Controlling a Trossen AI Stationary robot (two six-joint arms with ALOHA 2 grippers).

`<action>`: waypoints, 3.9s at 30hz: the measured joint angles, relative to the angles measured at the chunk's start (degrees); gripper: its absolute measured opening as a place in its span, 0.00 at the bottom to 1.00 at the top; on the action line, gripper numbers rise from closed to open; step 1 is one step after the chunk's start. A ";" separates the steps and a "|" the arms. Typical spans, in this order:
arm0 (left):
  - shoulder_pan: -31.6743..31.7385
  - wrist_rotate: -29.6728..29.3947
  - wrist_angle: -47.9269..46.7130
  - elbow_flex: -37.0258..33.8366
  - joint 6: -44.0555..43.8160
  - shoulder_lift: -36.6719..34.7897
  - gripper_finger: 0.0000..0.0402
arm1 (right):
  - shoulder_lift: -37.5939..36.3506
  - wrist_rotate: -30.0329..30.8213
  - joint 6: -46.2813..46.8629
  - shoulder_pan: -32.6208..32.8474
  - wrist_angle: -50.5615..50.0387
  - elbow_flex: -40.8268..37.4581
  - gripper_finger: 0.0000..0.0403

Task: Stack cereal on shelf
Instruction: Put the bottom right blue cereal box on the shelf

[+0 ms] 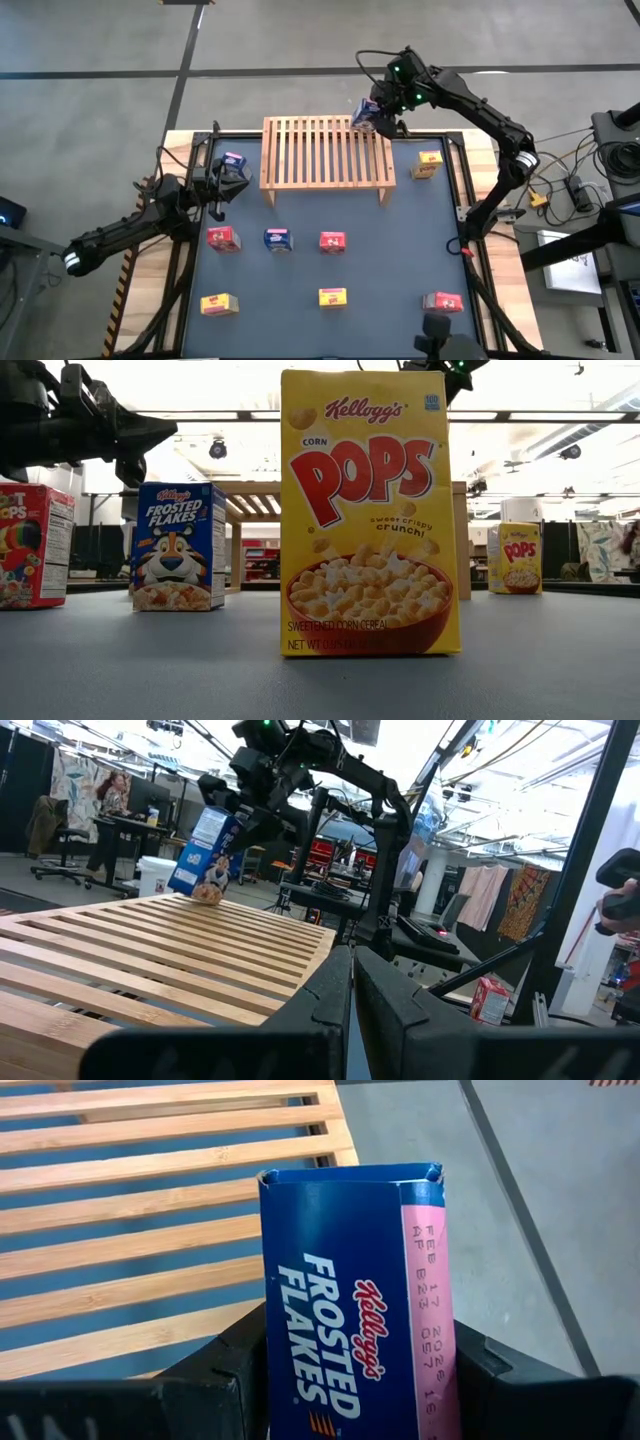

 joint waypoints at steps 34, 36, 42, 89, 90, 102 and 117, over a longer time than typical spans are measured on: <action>0.02 0.00 -0.01 -0.01 0.00 0.01 0.00 | -0.24 0.07 -5.29 0.28 -2.15 -0.07 0.63; 0.01 -0.01 -0.01 0.01 0.01 0.01 0.00 | -0.24 0.07 -5.27 0.28 -2.03 -0.05 0.65; 0.02 -0.02 0.00 0.01 -0.01 0.01 0.00 | -0.41 0.04 -5.31 0.28 -1.72 -0.07 0.66; 0.01 -0.02 -0.01 0.00 0.00 0.01 0.00 | -28.59 0.87 8.86 -0.39 38.07 -36.39 0.65; 0.00 0.00 -0.01 -0.01 -0.01 0.01 0.00 | -29.36 0.87 9.57 -0.39 41.14 -38.64 0.65; 0.01 -0.01 -0.01 -0.01 -0.01 0.01 0.00 | -32.87 1.37 13.28 -0.39 58.33 -53.73 0.66; 0.02 0.00 -0.01 -0.01 0.01 0.01 0.00 | -32.44 1.55 14.40 -0.39 59.35 -56.23 0.64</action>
